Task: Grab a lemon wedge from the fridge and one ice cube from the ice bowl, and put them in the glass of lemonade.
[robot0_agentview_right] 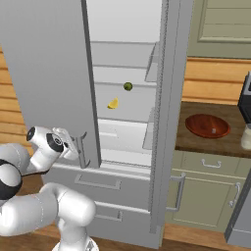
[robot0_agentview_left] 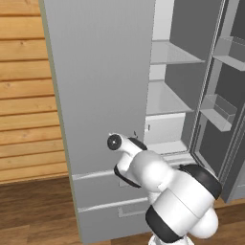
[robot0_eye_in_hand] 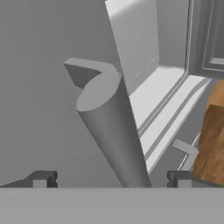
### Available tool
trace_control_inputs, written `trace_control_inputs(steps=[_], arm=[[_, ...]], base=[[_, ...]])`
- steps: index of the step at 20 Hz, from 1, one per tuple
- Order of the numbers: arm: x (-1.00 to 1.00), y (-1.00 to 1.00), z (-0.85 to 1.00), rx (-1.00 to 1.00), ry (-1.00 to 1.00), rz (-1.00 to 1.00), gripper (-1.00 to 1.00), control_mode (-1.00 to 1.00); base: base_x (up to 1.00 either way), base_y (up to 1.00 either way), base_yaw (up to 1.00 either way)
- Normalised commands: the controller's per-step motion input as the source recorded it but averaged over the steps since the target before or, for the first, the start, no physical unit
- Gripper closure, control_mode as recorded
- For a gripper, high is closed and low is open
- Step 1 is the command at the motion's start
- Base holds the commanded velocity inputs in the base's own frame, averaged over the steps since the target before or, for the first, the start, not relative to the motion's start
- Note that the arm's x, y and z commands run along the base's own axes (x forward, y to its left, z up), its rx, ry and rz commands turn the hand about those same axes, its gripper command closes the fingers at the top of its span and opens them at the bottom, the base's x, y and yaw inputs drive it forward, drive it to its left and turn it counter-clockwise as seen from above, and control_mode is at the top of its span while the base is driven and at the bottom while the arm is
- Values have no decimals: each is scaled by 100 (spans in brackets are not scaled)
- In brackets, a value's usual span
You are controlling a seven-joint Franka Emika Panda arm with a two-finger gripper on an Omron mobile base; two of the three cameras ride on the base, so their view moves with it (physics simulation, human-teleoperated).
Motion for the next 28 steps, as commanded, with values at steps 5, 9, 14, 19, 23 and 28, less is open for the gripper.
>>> trace_control_inputs(steps=[5, 9, 14, 19, 23, 28], arm=[[28, -1, -4, -9, 0, -2, -100, -100], [29, -11, 0, -11, 2, 0, -100, -100], [34, -14, 0, -8, 11, 0, -100, -100], [34, -1, 0, -6, 20, 0, -100, -100], [52, 0, 0, -6, 18, 1, -100, -100], [14, 0, 0, 0, 3, 1, 100, -100]], base=[[0, 0, 0], [0, 0, 0], [0, 0, 0], [0, 0, 0], [0, 0, 0], [0, 0, 0]])
